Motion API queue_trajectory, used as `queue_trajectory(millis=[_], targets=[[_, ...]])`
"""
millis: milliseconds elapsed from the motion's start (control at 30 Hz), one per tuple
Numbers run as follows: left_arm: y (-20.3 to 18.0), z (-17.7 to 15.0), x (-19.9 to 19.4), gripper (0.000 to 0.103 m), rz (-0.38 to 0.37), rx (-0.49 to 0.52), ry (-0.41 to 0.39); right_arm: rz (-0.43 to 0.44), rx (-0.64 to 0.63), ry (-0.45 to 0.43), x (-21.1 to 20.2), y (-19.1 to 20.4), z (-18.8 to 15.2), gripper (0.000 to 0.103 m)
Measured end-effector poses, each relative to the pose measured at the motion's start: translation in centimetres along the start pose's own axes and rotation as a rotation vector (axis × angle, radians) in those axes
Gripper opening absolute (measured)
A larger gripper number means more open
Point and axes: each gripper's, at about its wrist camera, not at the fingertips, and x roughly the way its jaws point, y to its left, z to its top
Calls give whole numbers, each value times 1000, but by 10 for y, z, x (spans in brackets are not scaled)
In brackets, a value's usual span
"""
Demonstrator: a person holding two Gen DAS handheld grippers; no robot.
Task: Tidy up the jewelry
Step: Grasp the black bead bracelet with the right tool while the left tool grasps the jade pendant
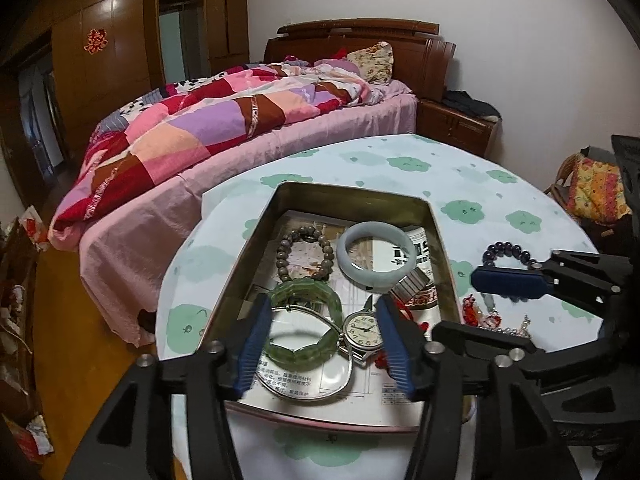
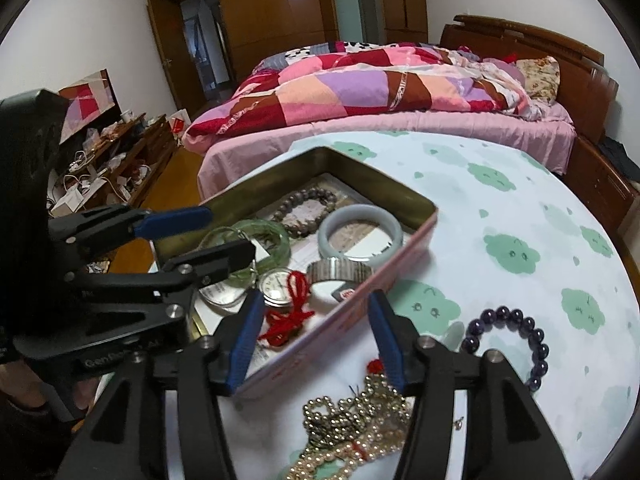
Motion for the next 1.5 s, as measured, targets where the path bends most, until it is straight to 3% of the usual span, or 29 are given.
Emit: queue_trajectory(millis=[167, 300, 500, 800, 1067, 1200, 1300, 1433, 1500], targets=[[-4, 1, -4, 67, -1, 3, -15, -8, 5, -5, -8, -6, -5, 64], [-7, 0, -7, 68, 4, -3, -23, -23, 31, -11, -19, -20, -14, 67], [-21, -2, -11, 68, 11, 5, -32, -114, 102, -11, -43, -60, -39, 71], [-65, -12, -21, 68, -55, 85, -44, -226, 276, 19, -60, -123, -77, 71], [-93, -15, -23, 68, -80, 133, -36, -259, 253, 48, -47, -125, -56, 71], [-97, -12, -18, 68, -75, 139, -31, -268, 249, 72, -30, -132, -37, 65], [-101, -9, -16, 68, -81, 142, -39, -313, 223, 142, -11, -135, -33, 44], [-112, -4, -12, 68, -104, 162, -45, -319, 191, 143, -13, -136, -42, 16], [-121, -1, -9, 68, -131, 189, -40, -326, 199, 136, -21, -141, -51, 15]])
